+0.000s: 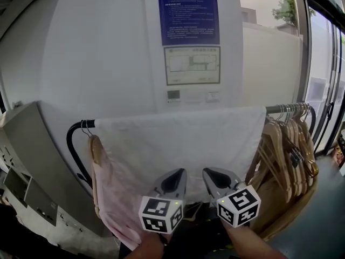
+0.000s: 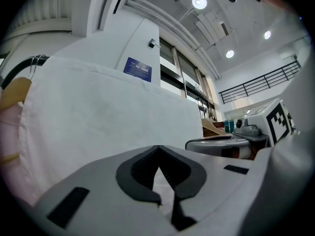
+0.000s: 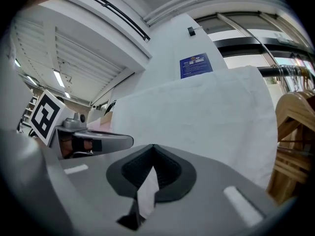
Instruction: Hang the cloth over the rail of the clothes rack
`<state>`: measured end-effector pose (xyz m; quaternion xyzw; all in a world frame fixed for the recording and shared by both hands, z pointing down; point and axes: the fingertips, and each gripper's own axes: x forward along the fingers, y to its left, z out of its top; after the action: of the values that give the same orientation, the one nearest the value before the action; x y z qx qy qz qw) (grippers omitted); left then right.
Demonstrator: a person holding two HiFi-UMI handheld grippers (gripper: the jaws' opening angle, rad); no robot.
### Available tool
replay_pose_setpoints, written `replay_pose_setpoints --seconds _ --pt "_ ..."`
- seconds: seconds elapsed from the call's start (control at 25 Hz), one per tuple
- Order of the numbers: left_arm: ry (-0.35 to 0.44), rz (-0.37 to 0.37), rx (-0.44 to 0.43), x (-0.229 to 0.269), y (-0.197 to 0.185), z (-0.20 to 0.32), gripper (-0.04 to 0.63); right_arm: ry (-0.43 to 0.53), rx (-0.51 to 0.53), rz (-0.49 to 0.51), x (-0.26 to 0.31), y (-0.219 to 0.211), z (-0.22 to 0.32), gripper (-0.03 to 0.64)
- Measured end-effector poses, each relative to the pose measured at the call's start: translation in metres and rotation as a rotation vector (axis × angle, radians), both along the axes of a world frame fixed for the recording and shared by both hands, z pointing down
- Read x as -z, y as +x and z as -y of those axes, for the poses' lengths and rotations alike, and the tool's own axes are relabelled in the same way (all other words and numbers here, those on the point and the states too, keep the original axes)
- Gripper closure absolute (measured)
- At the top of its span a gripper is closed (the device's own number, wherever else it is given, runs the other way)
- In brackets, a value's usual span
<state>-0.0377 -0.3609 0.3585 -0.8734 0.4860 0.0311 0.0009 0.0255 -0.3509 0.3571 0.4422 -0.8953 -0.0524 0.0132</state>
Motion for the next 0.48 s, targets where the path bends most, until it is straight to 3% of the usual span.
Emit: replay_pose_setpoints --seconds 0.48 --pt "-0.001 -0.006 -0.015 -0.0012 0.0017 0.0039 0.589 0.017 0.01 0.016 0.0062 -0.0066 0.0025 0.617"
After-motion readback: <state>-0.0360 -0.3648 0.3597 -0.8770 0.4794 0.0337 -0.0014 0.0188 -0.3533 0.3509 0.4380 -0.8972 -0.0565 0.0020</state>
